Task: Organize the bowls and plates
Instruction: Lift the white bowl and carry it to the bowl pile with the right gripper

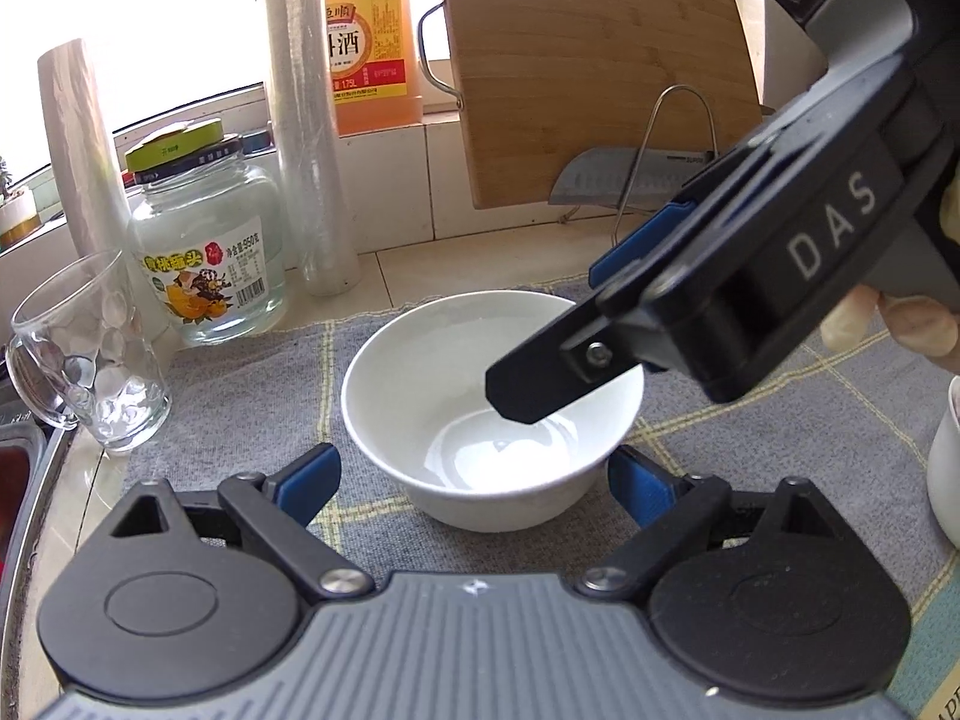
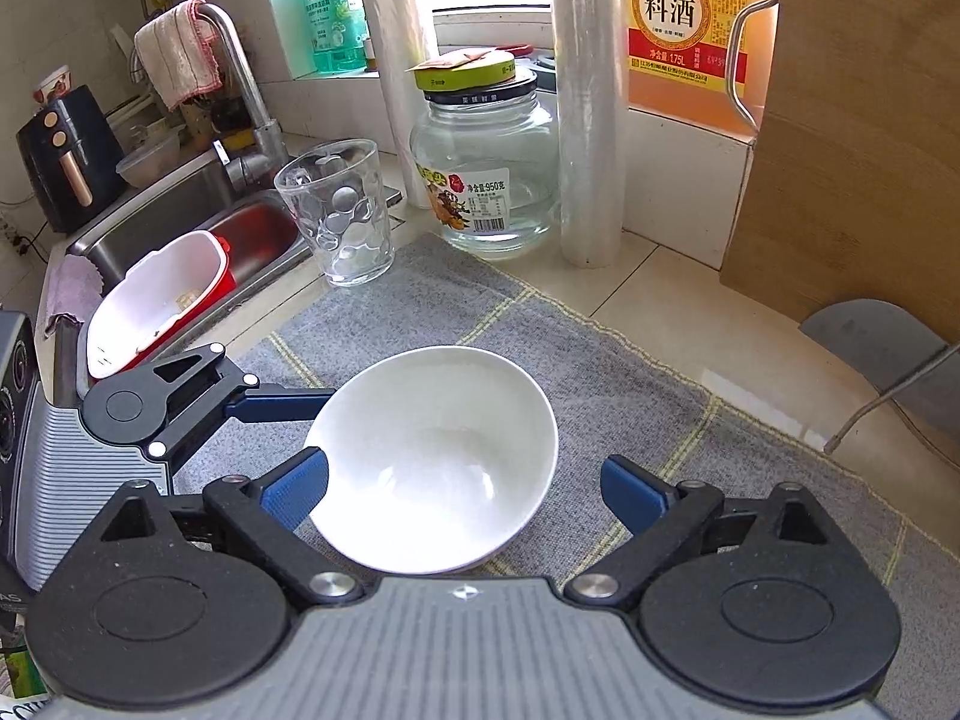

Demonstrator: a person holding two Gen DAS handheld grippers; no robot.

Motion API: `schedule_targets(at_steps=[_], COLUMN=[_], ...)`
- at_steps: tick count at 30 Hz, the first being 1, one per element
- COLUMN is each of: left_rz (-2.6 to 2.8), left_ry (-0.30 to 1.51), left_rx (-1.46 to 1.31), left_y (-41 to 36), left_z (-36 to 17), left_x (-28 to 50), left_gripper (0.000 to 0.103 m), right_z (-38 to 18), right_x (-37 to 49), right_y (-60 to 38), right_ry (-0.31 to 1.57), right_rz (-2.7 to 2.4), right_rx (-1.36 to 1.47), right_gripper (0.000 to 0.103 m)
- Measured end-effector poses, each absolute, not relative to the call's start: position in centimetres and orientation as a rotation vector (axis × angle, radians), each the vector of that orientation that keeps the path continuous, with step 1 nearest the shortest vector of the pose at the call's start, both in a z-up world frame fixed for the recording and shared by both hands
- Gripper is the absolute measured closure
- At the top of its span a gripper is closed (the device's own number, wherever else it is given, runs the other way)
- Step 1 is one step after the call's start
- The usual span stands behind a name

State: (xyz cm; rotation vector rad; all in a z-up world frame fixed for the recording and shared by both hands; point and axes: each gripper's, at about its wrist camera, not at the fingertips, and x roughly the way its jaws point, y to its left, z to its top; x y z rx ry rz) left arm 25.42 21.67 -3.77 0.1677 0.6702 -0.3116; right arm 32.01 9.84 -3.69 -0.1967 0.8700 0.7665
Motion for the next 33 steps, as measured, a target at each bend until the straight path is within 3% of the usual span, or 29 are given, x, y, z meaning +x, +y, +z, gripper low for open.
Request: schedule_targets(at_steps=[14, 33], left_rz=[-0.353, -0.383], left_ry=[0.643, 0.646], left_rx=[0.146, 0.111], left_y=[21.8, 22.2], left_z=[-3.6, -3.7], left_x=[25.8, 26.1], left_gripper=[0.008, 0.008], right_z=[-4.4, -4.5], right_x=[34.1, 34.7], right_y=[11.0, 11.1], right_ry=[0.913, 0.931], right_rz=[0.810, 0.820], right_rx=[-0.181, -0.175], right_gripper=[0.022, 0.026])
